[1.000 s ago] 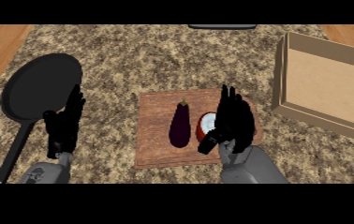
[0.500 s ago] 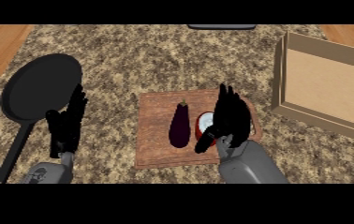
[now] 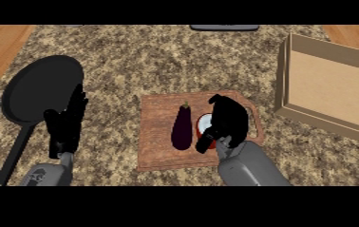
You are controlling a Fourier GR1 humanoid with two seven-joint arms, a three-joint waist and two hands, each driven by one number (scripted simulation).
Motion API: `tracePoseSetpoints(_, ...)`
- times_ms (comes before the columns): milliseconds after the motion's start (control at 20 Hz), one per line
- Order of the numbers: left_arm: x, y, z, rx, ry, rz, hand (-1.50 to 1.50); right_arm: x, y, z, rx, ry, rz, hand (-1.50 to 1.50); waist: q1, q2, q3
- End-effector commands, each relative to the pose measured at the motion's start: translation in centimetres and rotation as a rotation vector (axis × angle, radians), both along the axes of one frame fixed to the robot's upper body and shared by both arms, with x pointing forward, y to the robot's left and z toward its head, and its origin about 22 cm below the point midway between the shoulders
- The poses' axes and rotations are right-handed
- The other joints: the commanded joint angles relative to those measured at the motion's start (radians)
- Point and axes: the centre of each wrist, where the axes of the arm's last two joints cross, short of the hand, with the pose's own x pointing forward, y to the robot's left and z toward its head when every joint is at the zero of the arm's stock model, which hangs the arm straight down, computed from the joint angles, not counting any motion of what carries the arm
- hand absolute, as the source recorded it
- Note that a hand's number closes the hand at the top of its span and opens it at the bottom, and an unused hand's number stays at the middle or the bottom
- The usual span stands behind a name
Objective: Pick the can from the cutting board and place it in the cardboard box
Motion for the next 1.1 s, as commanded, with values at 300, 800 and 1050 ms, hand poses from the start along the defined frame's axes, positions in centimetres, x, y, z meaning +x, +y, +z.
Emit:
tracePoseSetpoints(300,-1.3,0.6,-0.1,0.009,0.000,-0.016,0.00,1.0,1.5,0.6,-0.149,-0.050,-0.103,1.50,0.003,0.013,0.003)
tracePoseSetpoints(800,-1.4,0.9,-0.9,-0.007,0.010,0.056,0.00,-11.9,-11.8,-2.2,-0.140,-0.050,0.680,1.50,-0.057,0.003,0.004)
tracePoseSetpoints(1050,-2.1,0.5,-0.8,0.002,0.009,0.021,0.00,-13.8,-17.3,1.9,-0.159,-0.223,0.708,1.50,-0.035,0.007,0.004)
